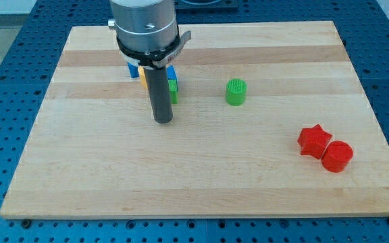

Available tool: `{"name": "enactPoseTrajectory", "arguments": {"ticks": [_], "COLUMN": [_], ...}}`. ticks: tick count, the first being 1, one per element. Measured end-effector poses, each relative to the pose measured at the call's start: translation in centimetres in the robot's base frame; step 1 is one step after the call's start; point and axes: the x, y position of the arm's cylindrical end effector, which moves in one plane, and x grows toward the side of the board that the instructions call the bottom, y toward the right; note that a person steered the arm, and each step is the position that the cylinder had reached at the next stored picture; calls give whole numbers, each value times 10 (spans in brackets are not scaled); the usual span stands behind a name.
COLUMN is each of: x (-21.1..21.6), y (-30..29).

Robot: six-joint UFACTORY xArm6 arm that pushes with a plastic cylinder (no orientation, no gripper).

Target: Push the green star into the green circle

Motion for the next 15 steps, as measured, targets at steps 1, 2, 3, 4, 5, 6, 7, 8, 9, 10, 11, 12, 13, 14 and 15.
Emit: {"name": "enactPoseTrajectory", "arguments": {"ticks": [1,2,3,4,5,6,7,8,9,10,11,12,13,14,15], "x": [-4,-4,-46,-48,-50,-50,-50,-50,-50,-50,-47,-50,-97,-114,-110], "y": [-30,-31,-31,-31,-30,26,87,140,194,200,183,155,161,193,240]}}
